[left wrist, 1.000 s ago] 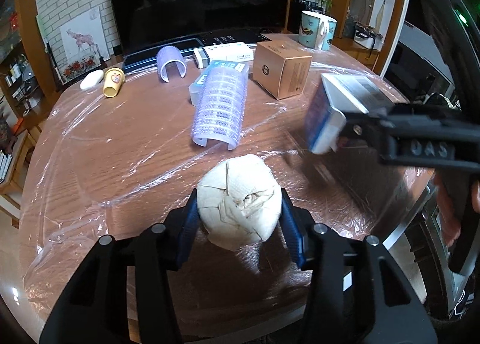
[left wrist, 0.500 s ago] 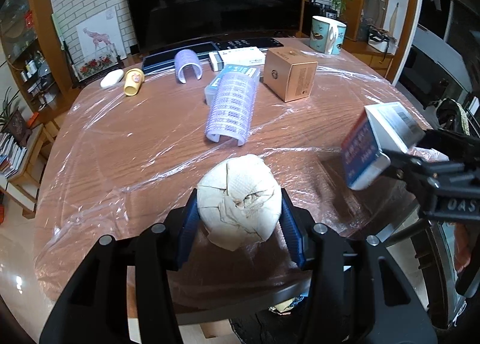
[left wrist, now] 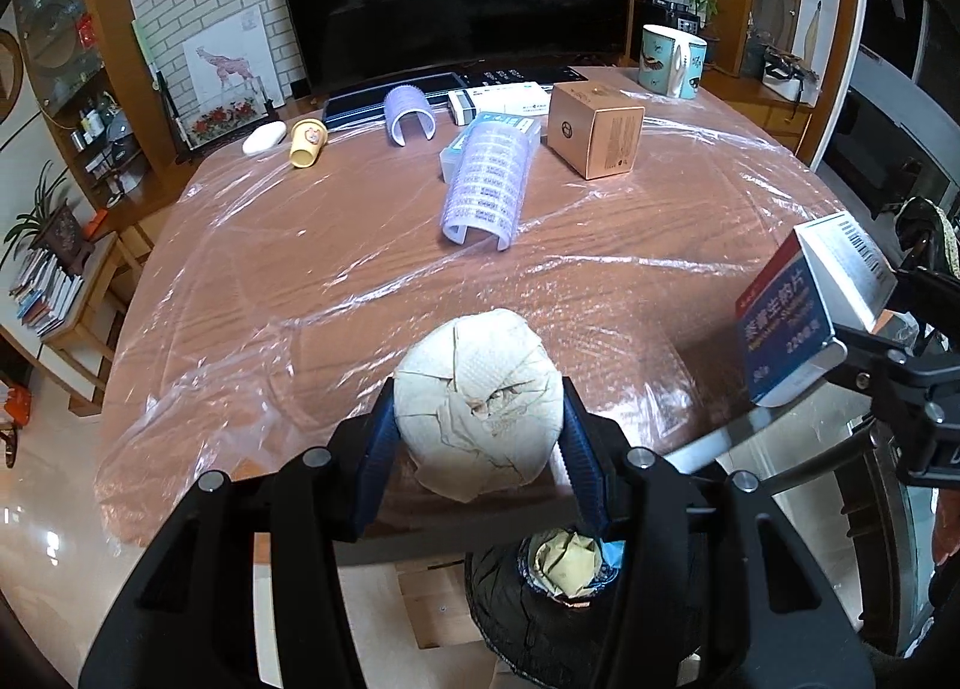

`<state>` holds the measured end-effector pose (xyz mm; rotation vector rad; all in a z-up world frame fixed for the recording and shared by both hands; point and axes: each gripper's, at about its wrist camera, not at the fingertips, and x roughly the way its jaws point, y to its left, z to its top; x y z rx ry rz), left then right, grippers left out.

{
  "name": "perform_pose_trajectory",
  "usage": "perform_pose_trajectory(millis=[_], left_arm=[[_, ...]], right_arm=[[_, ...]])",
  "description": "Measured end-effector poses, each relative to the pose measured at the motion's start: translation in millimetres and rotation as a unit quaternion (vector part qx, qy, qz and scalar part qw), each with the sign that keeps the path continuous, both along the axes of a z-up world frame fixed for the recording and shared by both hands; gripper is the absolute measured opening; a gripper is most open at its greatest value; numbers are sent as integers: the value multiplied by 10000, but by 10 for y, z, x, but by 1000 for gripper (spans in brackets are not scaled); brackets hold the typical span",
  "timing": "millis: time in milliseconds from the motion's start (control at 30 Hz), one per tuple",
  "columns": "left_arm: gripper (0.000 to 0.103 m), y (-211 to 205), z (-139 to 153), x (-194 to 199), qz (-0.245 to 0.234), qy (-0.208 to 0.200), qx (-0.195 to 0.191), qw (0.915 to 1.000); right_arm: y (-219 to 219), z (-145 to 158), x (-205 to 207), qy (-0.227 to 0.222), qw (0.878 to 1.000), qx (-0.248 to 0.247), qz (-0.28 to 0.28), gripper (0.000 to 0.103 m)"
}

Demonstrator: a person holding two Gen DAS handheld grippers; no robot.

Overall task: Collect trash
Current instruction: 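Carry the medicine box and paper ball over the black trash bin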

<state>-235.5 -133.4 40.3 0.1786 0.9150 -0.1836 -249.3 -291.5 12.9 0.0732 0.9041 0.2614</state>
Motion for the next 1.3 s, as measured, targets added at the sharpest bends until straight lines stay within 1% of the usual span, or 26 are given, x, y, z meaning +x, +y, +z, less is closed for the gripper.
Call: perform_pose_trajectory(millis=[567,900,1300], left_arm=[[51,-54,61,-320,9,-65,201,9998],[51,-114,15,-498,-19,-8,270,9996],[51,-148,-67,-651,-23,91,325,9994]], right_arm=[[-38,-15,-391,75,9999,17,132,80],[-22,-43,-567,100,9996,-78,266,80],[-6,-163,-706,281,9988,-103,380,80]])
